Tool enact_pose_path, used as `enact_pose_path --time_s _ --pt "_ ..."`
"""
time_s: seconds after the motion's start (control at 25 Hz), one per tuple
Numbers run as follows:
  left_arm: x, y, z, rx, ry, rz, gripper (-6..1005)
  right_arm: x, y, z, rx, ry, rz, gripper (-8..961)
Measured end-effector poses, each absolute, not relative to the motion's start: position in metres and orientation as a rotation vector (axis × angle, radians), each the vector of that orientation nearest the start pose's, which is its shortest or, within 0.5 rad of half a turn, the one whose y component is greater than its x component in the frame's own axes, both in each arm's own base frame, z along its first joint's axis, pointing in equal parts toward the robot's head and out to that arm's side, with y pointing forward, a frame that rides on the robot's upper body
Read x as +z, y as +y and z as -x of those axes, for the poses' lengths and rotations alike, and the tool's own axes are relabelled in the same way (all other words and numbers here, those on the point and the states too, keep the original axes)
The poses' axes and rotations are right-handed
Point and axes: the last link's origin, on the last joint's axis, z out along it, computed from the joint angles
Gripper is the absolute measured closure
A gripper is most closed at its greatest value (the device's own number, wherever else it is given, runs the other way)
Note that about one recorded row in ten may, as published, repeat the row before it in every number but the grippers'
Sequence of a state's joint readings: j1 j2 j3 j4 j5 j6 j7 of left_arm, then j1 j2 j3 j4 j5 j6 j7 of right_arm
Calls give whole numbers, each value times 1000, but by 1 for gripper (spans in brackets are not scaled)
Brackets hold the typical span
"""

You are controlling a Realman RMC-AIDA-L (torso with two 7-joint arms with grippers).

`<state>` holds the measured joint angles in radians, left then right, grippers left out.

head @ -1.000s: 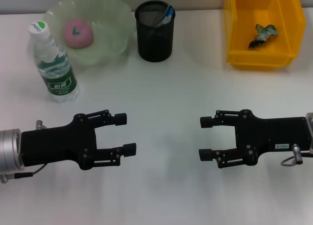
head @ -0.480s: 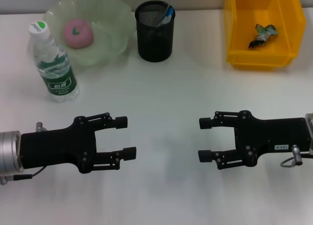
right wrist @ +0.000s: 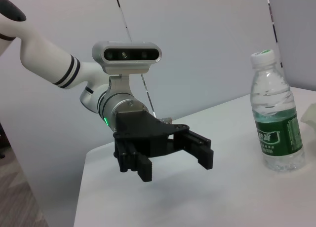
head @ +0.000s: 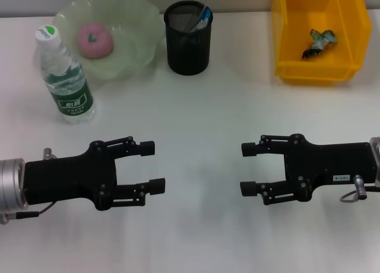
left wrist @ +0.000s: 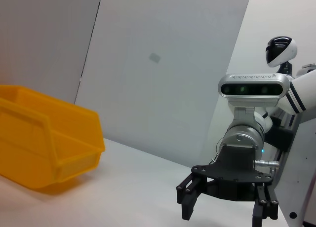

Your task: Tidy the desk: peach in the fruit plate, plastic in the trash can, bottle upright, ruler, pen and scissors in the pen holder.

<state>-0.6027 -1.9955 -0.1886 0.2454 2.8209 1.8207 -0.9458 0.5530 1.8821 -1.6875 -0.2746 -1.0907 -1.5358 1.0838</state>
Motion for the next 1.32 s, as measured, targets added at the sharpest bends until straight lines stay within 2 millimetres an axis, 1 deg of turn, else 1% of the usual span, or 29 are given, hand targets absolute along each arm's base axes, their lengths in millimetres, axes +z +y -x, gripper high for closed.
enact_pose_path --time_s 0.48,0.72,0.96,1.32 --pt "-16 266 284 -999 -547 2848 190 -28 293 -266 827 483 2975 131" --pt "-19 267 284 -986 -550 2838 190 -27 294 -265 828 485 2979 131" --pt "-18 270 285 -986 -563 2810 190 -27 298 -262 825 473 2982 131" --pt "-18 269 287 -983 -577 2801 190 -30 299 -259 831 480 2985 131"
